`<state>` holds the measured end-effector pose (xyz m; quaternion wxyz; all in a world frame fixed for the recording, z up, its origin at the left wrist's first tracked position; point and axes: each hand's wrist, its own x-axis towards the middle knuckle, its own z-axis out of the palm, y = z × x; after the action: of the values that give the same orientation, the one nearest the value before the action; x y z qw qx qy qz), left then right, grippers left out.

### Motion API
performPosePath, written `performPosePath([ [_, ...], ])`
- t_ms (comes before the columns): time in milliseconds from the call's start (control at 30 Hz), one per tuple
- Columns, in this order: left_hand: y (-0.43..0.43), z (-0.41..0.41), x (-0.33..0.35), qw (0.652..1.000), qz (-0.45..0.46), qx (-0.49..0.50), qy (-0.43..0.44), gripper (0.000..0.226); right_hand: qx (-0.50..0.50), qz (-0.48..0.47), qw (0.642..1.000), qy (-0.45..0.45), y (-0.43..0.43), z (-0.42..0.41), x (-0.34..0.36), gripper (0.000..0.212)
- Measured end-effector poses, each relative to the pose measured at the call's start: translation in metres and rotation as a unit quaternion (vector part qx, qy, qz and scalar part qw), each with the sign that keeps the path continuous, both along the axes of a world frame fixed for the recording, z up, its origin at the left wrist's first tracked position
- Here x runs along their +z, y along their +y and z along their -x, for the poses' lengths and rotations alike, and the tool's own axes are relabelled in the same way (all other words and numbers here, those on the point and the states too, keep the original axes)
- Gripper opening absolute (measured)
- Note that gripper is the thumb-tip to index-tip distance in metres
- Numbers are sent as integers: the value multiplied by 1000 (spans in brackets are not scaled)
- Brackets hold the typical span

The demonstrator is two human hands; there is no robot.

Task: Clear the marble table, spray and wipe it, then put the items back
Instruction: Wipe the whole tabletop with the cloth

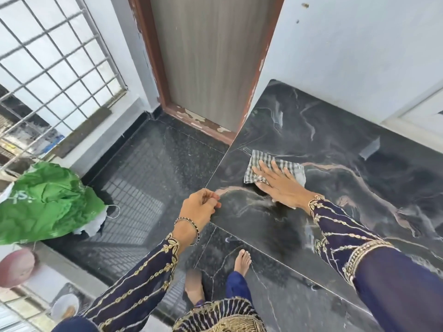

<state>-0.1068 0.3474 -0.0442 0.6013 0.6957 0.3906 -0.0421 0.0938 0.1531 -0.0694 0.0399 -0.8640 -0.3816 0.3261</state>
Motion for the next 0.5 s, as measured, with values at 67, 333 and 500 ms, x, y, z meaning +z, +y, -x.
performPosePath([
  [67, -3, -4, 0, 1000, -3, -2, -2, 22, -12, 1, 1000, 22, 11, -6, 5, 58],
  [333, -13, -20, 0, 997, -69, -36, 28, 19, 185, -36, 976, -108, 7, 88, -4, 61],
  [500, -11, -37, -3, 992, -99, -64, 49, 11, 280, -56, 949, -132, 8, 55, -12, 57],
])
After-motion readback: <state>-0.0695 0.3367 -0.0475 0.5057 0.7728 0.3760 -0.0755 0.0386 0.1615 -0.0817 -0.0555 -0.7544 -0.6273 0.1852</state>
